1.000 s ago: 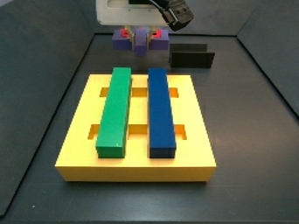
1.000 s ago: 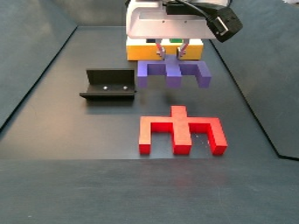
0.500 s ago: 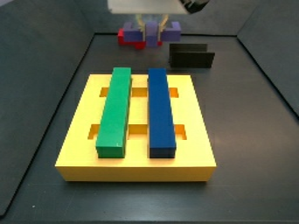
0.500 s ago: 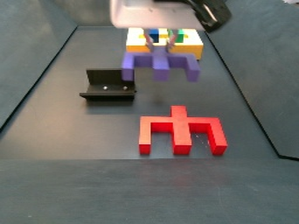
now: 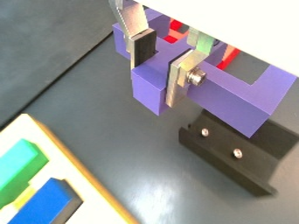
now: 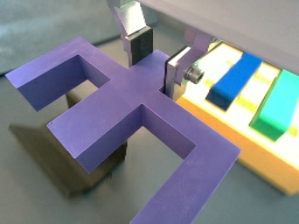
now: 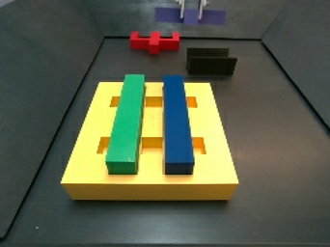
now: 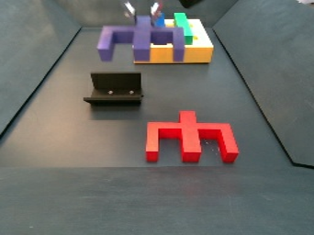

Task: Pick up the purple object. Move up. Place the purple object on the fixture. Regrasp the purple object. Move to above the board. Insert the purple object.
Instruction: Place the purple object on the fixture.

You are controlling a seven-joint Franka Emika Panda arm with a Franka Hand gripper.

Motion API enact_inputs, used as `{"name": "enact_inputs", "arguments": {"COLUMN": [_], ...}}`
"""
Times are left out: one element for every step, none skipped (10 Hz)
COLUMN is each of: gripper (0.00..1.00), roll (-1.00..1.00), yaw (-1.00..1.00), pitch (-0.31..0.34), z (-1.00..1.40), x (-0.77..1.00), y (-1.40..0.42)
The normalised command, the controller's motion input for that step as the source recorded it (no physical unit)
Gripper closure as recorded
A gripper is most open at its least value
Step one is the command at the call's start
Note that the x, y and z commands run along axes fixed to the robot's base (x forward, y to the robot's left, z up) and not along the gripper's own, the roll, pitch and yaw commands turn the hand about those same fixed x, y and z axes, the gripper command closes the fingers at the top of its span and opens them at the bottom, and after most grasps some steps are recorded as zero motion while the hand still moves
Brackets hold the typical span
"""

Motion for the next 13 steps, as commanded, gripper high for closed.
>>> {"name": "enact_inputs", "arguments": {"gripper": [1.00, 1.00, 1.00, 1.00, 1.00, 1.00, 1.00, 1.00, 1.00, 1.00, 1.00, 1.00, 1.00], "roll": [-0.94, -0.95, -0.76, -0.63, -0.65, -0.73, -0.81, -0.77, -0.57, -0.42, -0.24, -0.10, 0.00], "yaw": [-0.03, 0.00, 0.00, 0.00, 0.00, 0.00, 0.00, 0.00, 0.00, 0.00, 0.00, -0.01, -0.04], "pitch": [0.100, 0.106, 0.029, 0.166, 0.171, 0.143, 0.114, 0.097, 0.037, 0.000, 0.000, 0.000, -0.051], "z": [0.17, 0.09, -0.01, -0.17, -0.24, -0.27, -0.26, -0.24, -0.27, -0.28, -0.31, -0.40, -0.43], "x": [0.84, 0.82, 0.86, 0.82, 0.83, 0.80, 0.76, 0.73, 0.72, 0.70, 0.61, 0.51, 0.35], "y": [0.00, 0.00, 0.21, 0.34, 0.29, 0.26, 0.25, 0.18, 0.02, 0.00, 0.00, 0.00, 0.00]}}
